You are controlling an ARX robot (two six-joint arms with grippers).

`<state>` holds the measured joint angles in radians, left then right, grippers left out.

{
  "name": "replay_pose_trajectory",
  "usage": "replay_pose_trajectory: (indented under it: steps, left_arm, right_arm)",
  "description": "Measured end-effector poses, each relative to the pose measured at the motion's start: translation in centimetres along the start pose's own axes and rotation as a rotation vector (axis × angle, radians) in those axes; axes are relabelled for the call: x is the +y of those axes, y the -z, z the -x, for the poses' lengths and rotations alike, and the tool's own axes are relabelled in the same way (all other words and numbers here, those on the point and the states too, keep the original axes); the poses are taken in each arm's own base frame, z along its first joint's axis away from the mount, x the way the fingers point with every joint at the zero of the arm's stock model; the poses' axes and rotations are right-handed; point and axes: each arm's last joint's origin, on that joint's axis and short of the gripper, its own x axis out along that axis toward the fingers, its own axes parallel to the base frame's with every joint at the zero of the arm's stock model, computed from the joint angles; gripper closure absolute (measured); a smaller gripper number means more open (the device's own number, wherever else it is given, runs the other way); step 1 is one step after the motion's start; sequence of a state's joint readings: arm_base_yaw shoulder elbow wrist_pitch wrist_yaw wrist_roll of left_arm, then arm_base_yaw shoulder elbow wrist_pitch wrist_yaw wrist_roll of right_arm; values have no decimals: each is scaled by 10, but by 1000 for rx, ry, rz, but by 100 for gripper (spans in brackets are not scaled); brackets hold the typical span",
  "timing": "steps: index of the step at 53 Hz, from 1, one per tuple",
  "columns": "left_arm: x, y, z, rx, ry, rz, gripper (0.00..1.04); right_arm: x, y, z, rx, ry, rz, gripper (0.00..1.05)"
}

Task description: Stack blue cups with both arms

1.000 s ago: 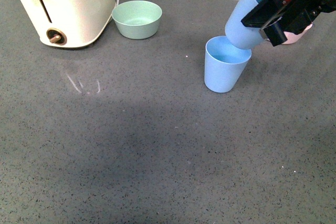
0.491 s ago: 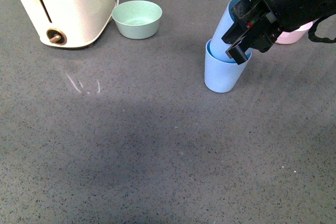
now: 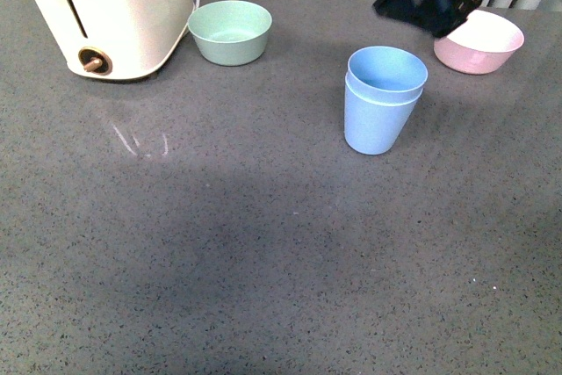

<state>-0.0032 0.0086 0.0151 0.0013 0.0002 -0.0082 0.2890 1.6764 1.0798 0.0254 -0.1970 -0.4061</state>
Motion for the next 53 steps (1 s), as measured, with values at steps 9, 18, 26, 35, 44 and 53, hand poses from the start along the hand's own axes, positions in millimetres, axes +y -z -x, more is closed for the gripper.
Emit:
replay_pose_trajectory:
  steps: [9,18,26,35,44,53]
  left_arm:
    - [0,0,0,0,0,0,9]
    - [0,0,0,0,0,0,9]
    - [0,0,0,0,0,0,9]
    - [0,0,0,0,0,0,9]
    - [0,0,0,0,0,0,9]
    - [0,0,0,0,0,0,9]
  right_arm:
    - [-20,-2,51,-179,126,-105,9]
    - [-13,24,100,-386,458,-282,22]
    - [5,70,123,-471,589,-386,55]
    - [18,98,132,-453,579,-402,82]
    - [28,117,143,-460,581,-402,103]
    - [33,137,156,-460,585,-406,103]
